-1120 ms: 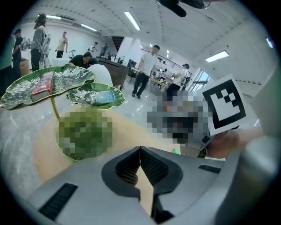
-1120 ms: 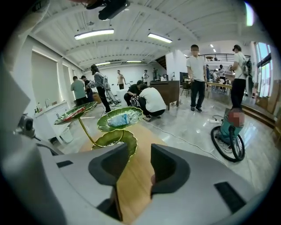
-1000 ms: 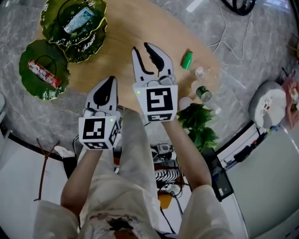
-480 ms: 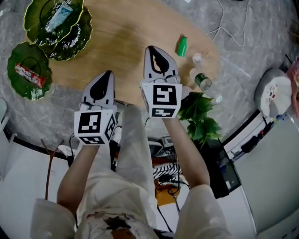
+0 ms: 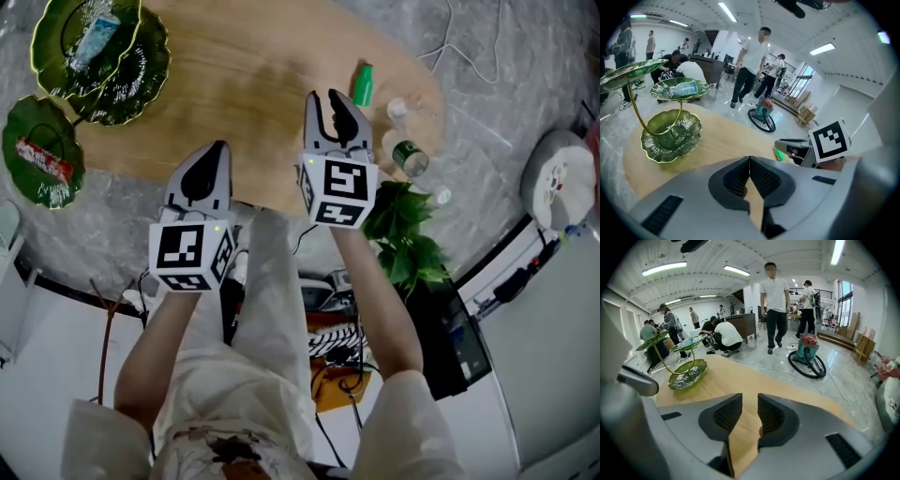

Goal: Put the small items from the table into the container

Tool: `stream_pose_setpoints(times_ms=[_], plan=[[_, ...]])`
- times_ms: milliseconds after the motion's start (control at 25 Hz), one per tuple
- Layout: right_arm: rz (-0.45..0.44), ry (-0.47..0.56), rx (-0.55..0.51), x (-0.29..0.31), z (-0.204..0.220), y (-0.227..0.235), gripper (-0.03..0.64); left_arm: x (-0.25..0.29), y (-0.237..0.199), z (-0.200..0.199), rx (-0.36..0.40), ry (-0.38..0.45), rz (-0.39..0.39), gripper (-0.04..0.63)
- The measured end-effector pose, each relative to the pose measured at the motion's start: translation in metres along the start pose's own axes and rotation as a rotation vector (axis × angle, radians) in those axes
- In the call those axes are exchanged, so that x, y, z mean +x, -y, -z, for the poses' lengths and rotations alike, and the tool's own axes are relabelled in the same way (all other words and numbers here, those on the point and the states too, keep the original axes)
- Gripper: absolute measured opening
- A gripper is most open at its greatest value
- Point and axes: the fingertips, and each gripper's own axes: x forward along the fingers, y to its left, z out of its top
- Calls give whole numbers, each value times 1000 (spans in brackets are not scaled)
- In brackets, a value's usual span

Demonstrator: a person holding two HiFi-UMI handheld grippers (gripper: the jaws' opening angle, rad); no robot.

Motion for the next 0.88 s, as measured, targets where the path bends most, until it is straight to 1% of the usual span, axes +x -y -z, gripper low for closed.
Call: stream_pose_setpoints(times_ms=[200,600,880], plan=[[44,-22,43,9,17,20,104,9,3,5,13,-21,7,8],[132,-37,81,14,39,55,146,21,9,16,44,-53,29,8],[191,-56,141,20,57,81,173,30,18,21,64,-71,49,8]])
